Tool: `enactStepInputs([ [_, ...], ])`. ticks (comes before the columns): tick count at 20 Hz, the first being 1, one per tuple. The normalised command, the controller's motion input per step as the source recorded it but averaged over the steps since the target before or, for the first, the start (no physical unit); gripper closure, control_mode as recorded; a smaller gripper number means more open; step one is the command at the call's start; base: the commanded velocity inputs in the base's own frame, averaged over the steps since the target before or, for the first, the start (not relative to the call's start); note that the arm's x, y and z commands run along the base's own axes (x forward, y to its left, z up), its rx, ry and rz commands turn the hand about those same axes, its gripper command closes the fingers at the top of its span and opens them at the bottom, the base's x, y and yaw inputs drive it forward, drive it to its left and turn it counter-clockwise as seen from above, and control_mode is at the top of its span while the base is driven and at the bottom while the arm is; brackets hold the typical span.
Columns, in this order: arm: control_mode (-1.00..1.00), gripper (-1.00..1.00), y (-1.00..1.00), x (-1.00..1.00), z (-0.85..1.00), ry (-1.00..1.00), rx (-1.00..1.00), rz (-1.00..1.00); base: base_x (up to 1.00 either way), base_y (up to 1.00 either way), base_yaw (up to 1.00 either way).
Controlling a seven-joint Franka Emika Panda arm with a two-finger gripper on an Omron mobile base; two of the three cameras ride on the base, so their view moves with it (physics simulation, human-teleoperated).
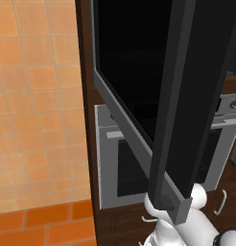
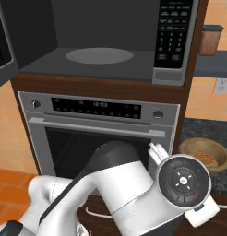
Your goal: Open the microwave, place the bowl with waffle inside the microwave, then close the microwave door and turn it on.
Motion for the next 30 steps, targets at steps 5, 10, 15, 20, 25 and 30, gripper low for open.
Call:
enactStepInputs([
  [5,-1.0,-1.0,-0.04,0.86,-0.36,0.13,0.15,-0.01,0.0,0.0,0.0],
  [10,-1.0,-1.0,-0.54,0.76,-0.22,0.06,0.28,0.0,0.0,0.0,0.0],
  [15,-1.0,-1.0,-0.73,0.57,-0.22,0.02,0.3,-0.01,0.0,0.0,0.0],
  [20,-1.0,-1.0,-0.43,0.56,-0.26,0.03,0.31,-0.07,0.0,0.0,0.0],
  [25,-1.0,-1.0,-0.3,0.41,-0.8,0.0,0.18,-0.06,0.0,0.0,0.0],
  [30,-1.0,-1.0,-0.25,0.52,-0.63,0.0,0.11,-0.07,0.0,0.0,0.0],
])
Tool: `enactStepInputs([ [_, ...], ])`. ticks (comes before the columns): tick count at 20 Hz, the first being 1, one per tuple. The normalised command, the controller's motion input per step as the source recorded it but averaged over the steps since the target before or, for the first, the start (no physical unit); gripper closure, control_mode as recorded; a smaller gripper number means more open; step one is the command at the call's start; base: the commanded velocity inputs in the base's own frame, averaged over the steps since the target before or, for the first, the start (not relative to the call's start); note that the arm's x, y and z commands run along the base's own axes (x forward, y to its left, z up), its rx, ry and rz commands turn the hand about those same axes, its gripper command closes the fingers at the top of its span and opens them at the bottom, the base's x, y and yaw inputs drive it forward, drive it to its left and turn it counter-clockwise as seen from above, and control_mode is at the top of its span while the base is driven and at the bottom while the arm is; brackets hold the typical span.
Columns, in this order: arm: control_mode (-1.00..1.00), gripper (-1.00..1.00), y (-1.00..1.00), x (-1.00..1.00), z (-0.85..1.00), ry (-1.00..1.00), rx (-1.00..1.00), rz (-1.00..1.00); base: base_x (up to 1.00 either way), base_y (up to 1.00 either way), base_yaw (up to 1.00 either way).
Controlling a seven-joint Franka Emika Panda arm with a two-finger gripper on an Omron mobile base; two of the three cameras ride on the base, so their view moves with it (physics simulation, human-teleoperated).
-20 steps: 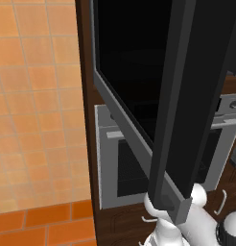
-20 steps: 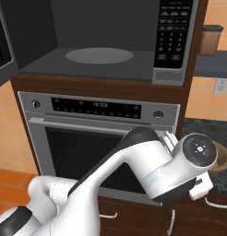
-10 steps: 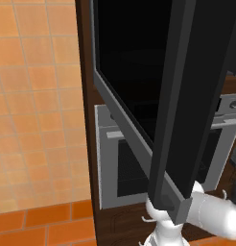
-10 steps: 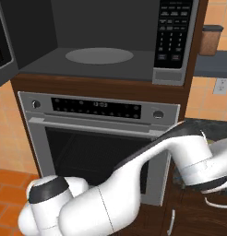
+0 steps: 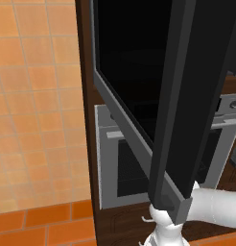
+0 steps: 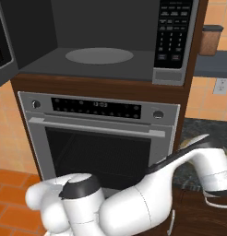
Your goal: Open the microwave, place the bowl with waffle inside the microwave, then close the microwave door and turn it on.
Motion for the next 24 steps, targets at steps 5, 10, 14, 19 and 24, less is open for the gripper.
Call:
enactStepInputs([
  [5,-1.0,-1.0,-0.58,0.41,-0.33,0.06,0.12,-0.02,0.0,0.0,0.0],
  [10,-1.0,-1.0,-0.4,0.42,-0.23,0.03,0.03,-0.01,0.0,0.0,0.0],
  [14,-1.0,-1.0,-0.29,0.39,-0.21,0.01,0.02,0.0,0.0,0.0,0.0],
  [19,-1.0,-1.0,-0.06,0.33,-0.51,0.02,0.0,-0.01,0.0,0.0,0.0],
  [24,-1.0,-1.0,0.0,0.4,-0.37,0.05,0.0,-0.02,0.0,0.0,0.0],
])
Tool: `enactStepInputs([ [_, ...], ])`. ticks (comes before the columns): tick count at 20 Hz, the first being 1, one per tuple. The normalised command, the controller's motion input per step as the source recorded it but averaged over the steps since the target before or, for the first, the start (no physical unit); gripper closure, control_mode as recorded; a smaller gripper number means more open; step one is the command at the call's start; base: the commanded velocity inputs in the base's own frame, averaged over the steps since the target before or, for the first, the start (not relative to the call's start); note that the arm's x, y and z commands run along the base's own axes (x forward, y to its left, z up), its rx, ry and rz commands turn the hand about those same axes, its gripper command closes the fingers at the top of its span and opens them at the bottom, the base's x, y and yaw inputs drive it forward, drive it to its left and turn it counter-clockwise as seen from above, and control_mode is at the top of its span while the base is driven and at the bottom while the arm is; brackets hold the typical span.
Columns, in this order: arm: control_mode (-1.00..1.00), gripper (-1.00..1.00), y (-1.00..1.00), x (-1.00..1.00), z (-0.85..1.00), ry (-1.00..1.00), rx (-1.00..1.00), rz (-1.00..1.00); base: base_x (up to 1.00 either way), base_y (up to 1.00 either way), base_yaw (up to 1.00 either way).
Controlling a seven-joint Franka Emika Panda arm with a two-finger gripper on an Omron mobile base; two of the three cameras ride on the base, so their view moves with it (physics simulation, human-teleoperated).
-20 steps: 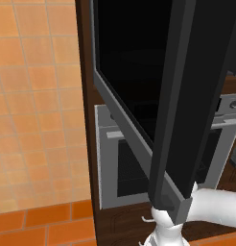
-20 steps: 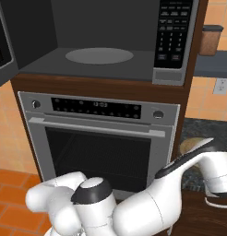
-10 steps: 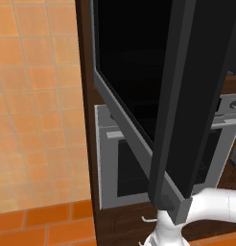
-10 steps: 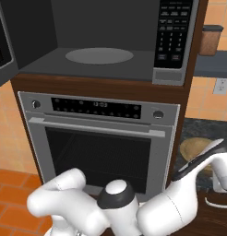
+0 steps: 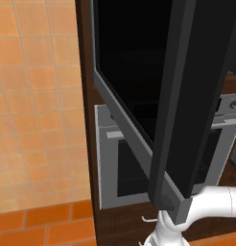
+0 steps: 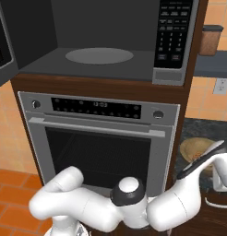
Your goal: Open the microwave, place the bowl with waffle inside the microwave, then close the microwave door and turn it on.
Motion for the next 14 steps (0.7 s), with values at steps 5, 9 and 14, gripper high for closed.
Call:
enactStepInputs([
  [5,-1.0,-1.0,0.02,0.27,-0.23,0.01,0.0,-0.03,0.0,0.0,0.0],
  [9,-1.0,-1.0,0.16,0.0,-0.32,0.0,0.0,0.0,0.0,0.0,0.0],
  [14,-1.0,-1.0,0.17,0.0,-0.17,0.0,0.0,0.0,0.0,0.0,0.0],
])
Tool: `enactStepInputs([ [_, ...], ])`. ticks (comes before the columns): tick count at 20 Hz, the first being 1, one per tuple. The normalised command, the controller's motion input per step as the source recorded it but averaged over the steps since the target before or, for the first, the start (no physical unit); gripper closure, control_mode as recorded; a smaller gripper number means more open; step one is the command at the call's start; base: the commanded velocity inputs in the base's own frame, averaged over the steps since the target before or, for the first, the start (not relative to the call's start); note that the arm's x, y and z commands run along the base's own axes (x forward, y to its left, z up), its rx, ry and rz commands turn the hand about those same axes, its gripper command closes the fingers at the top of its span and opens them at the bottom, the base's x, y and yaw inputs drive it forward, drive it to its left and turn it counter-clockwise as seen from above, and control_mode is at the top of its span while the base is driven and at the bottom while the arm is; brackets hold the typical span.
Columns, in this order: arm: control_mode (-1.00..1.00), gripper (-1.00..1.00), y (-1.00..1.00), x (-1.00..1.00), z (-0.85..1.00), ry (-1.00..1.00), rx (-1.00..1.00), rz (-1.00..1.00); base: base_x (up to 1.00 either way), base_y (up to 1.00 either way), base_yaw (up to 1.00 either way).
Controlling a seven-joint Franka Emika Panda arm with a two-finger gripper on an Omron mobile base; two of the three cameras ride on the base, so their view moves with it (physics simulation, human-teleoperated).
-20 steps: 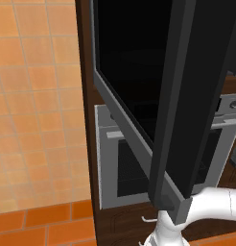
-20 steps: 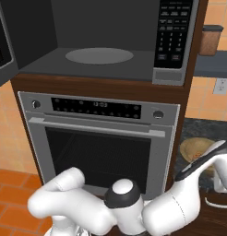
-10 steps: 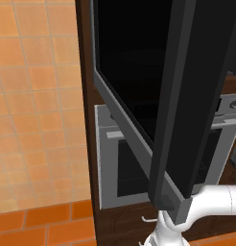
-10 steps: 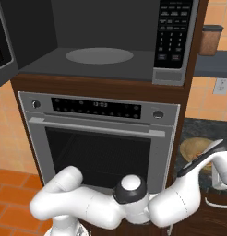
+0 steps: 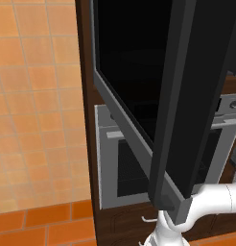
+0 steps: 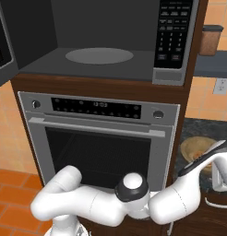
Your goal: Open the microwave, place the bowl with waffle inside the microwave, then close the microwave door and turn it on.
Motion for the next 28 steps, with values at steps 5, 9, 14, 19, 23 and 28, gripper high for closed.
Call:
enactStepInputs([
  [5,-1.0,-1.0,0.02,0.0,0.0,0.0,0.0,-0.01,0.0,0.0,0.0],
  [9,-1.0,1.0,0.0,0.0,0.0,0.0,0.0,0.0,0.0,0.0,0.0],
  [14,-1.0,1.0,0.0,0.0,0.0,0.0,0.0,0.0,0.0,0.0,0.0],
  [19,-1.0,1.0,0.0,-0.03,0.0,0.0,0.0,0.0,0.0,0.0,0.0],
  [23,-1.0,1.0,-0.01,-0.48,0.06,-0.01,0.0,-0.01,0.0,0.0,0.0],
  [28,-1.0,1.0,-0.13,-0.72,0.48,-0.02,0.0,-0.03,0.0,0.0,0.0],
])
